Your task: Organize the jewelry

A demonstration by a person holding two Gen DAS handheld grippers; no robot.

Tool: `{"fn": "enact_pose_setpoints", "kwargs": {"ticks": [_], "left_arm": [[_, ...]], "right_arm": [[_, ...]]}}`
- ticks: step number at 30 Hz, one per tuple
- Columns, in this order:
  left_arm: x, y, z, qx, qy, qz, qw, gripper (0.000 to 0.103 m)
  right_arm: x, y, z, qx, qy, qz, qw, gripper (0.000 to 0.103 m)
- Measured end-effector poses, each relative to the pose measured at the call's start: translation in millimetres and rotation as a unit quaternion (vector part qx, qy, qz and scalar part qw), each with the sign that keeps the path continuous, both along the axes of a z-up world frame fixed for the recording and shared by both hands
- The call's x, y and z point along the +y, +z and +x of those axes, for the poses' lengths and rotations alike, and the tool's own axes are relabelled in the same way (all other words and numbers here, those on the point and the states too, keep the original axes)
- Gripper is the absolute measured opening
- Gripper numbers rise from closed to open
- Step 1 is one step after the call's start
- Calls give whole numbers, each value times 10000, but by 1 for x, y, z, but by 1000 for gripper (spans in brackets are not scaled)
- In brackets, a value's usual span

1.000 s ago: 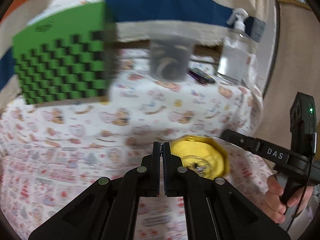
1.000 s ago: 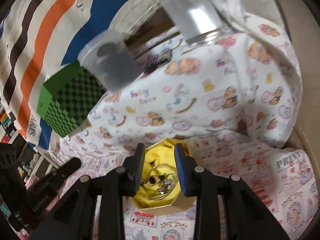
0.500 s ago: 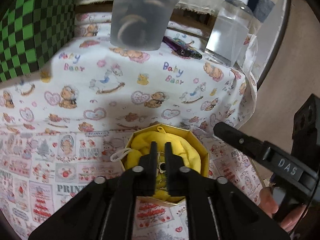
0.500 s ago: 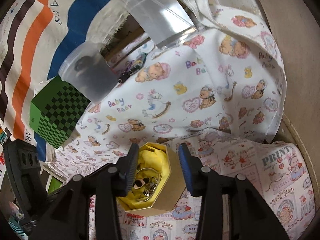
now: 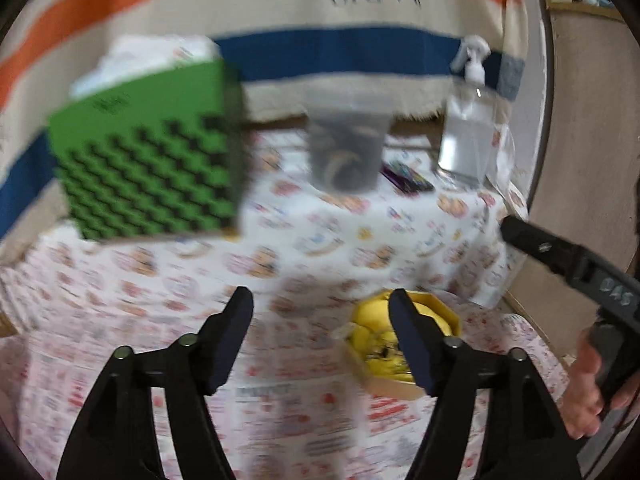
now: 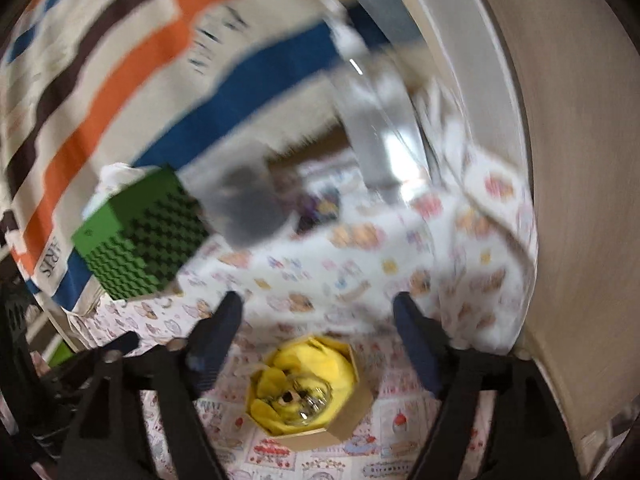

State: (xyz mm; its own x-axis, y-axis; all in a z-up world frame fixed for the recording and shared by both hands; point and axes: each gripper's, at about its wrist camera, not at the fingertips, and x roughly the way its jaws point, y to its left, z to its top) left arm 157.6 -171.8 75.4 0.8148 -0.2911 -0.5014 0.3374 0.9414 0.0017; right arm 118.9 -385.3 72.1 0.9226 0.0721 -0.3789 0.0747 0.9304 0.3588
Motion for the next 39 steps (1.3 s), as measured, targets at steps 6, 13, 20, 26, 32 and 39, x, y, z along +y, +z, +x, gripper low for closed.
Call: {"fn": "enact_pose_setpoints", "kwargs": {"ticks": [6, 13, 20, 26, 32, 39], "left_arm": [[38, 9, -30, -807, 436, 77, 9958, 89], [72, 0, -53, -1185, 593, -102, 9911, 99], [89, -28, -58, -1254, 943, -112, 9875, 103], [100, -42, -56, -1188, 1021, -273, 9873, 103], [100, -54, -64, -1377, 1168, -265, 9832, 103], [102, -61, -51, -1007, 1313, -265, 9859, 103]], "right_arm": [[33, 24, -26, -456, 2, -561, 9974, 103], [52, 17, -52, -641, 62, -833, 9944, 103], [76, -21, -52, -611, 286, -1206, 9904, 103], [88, -41, -50, -628, 465, -1282, 9887, 103], [86, -48, -50, -606, 490, -1255, 9890, 103], [85, -52, -47, -514, 386, -1314, 9892, 103]]}}
